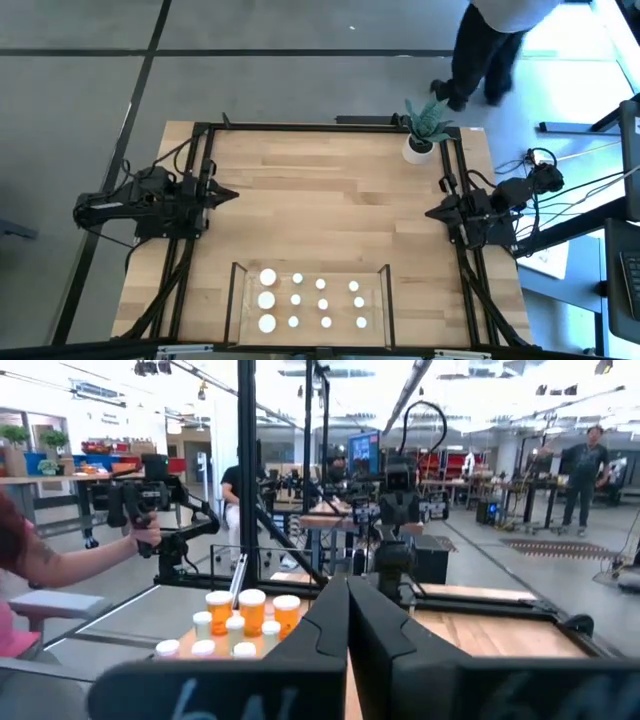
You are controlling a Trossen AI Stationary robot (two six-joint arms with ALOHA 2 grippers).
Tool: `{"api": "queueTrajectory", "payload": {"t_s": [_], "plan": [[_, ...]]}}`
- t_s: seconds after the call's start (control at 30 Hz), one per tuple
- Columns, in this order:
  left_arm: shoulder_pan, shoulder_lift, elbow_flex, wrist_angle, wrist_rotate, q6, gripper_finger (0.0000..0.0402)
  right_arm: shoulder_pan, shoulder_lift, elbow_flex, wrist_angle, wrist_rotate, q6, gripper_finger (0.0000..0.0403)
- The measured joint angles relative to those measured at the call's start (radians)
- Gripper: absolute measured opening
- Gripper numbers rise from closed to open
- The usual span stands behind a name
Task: Pick and place medicine bottles onto shelf by color
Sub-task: Return to Home Position
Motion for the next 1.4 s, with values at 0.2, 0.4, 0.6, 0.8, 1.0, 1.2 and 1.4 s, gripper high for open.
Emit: {"api": "queueTrajectory", "payload": {"t_s": [0.2, 0.4, 0.6, 0.8, 1.0, 1.2, 1.4], "plan": [[0.000, 0.000, -0.046, 0.049, 0.000, 0.000, 0.0001, 0.000, -0.019, -0.079, 0.085, -0.002, -0.040, 0.0003], [0.000, 0.000, -0.108, 0.088, 0.007, 0.026, 0.0001, 0.000, -0.018, -0.156, 0.145, -0.002, -0.023, 0.0003], [0.000, 0.000, -0.176, 0.101, -0.021, 0.029, 0.0002, 0.000, -0.018, -0.225, 0.180, -0.002, -0.024, 0.0003], [0.000, 0.001, -0.236, 0.138, -0.117, 0.019, 0.0004, 0.000, -0.017, -0.287, 0.201, -0.002, -0.022, 0.0003], [0.000, 0.000, -0.237, 0.140, -0.121, 0.001, 0.0008, 0.000, -0.015, -0.287, 0.187, -0.063, -0.003, 0.0003], [0.000, 0.000, -0.237, 0.140, -0.123, -0.028, 0.0001, 0.000, -0.013, -0.287, 0.135, -0.123, 0.015, 0.0003], [0.000, 0.001, -0.238, 0.182, -0.211, -0.176, 0.0013, 0.000, 0.018, -0.287, 0.095, -0.219, 0.102, 0.0003]]}}
